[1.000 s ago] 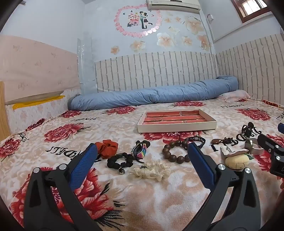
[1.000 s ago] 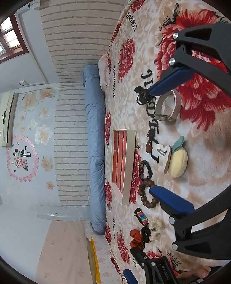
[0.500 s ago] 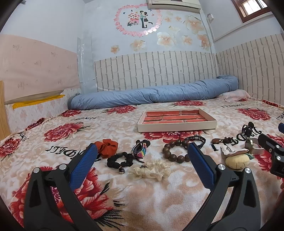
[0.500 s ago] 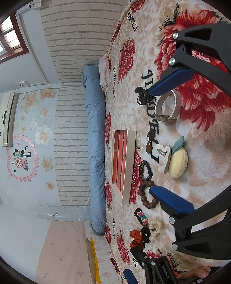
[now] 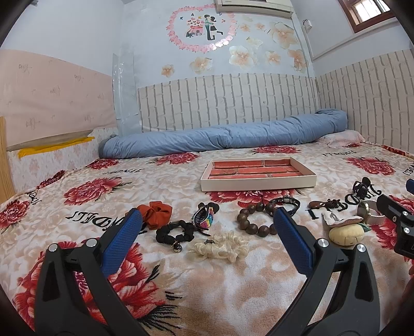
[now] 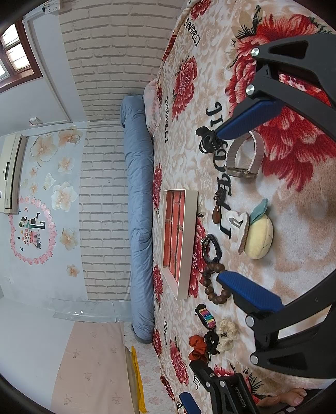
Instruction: Organize jewelry
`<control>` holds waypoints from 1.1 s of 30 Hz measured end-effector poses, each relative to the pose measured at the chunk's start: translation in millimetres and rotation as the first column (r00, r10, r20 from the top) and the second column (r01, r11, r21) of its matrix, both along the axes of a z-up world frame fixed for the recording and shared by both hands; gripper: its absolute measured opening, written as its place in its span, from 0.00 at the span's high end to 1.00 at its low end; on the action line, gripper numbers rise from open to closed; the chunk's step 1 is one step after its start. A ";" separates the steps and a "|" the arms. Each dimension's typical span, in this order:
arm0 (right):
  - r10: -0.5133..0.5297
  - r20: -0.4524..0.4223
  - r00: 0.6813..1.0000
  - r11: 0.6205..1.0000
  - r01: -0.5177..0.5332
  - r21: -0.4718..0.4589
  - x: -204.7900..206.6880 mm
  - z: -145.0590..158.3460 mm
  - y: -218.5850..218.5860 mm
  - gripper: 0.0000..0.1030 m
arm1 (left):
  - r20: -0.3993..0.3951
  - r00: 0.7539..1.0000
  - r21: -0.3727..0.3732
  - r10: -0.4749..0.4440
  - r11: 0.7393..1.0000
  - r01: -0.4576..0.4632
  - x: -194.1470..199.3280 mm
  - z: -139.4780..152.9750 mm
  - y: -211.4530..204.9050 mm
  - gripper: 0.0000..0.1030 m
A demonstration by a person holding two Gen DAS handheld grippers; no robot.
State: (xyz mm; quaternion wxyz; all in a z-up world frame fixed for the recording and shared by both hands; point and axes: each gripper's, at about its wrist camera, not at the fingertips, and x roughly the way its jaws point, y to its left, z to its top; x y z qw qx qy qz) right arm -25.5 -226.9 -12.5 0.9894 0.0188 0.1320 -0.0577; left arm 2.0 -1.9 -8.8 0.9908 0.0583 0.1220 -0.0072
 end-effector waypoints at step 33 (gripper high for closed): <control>-0.001 0.000 1.000 1.000 0.001 -0.002 -0.2 0.1 -0.8 0.04 | -0.007 1.000 -0.001 -0.002 1.000 0.002 2.4 -0.4 -2.8 0.05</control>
